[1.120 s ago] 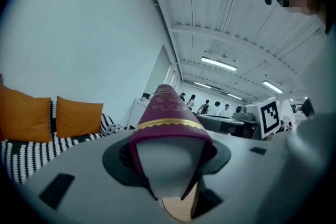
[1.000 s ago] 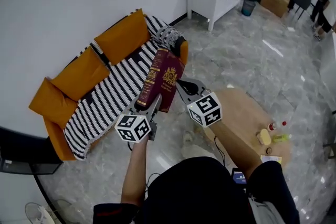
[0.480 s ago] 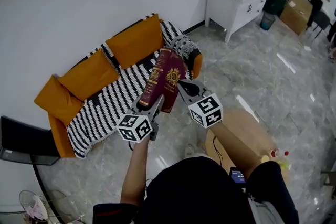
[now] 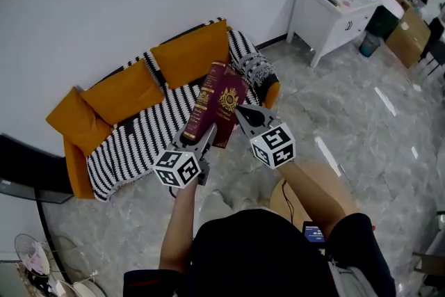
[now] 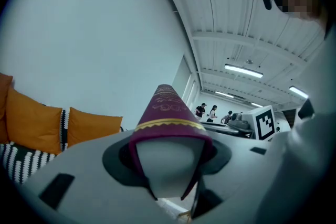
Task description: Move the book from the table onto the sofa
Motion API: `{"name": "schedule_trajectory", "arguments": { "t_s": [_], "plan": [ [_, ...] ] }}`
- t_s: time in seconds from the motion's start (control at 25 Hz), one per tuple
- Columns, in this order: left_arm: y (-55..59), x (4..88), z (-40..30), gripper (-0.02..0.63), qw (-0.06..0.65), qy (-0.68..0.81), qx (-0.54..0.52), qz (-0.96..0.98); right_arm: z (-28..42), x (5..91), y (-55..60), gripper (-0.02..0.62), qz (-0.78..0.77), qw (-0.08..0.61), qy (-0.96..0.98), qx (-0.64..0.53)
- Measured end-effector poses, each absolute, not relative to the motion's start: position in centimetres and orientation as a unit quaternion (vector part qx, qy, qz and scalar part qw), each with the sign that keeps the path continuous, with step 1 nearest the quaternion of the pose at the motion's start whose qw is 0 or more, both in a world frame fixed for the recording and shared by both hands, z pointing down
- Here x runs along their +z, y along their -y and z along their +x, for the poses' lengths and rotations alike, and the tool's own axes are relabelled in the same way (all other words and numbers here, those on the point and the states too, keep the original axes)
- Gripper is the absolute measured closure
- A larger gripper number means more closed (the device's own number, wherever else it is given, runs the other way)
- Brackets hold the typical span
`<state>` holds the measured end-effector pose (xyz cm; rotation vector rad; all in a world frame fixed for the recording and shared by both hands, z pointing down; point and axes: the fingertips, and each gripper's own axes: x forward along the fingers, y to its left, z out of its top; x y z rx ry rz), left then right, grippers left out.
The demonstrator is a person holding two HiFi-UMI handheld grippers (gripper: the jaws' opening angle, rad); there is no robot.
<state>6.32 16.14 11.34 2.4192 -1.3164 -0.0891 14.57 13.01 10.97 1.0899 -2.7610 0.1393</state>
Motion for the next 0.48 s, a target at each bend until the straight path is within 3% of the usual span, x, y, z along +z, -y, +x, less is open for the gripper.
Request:
{"name": "schedule_trajectory", "arguments": {
  "t_s": [0.48],
  "plan": [
    [-10.0, 12.8, 0.7, 0.382, 0.184, 0.479, -0.018, 0.858, 8.2, 12.6, -7.0, 0.578, 0.348, 0.094, 0.932, 0.039]
  ]
}}
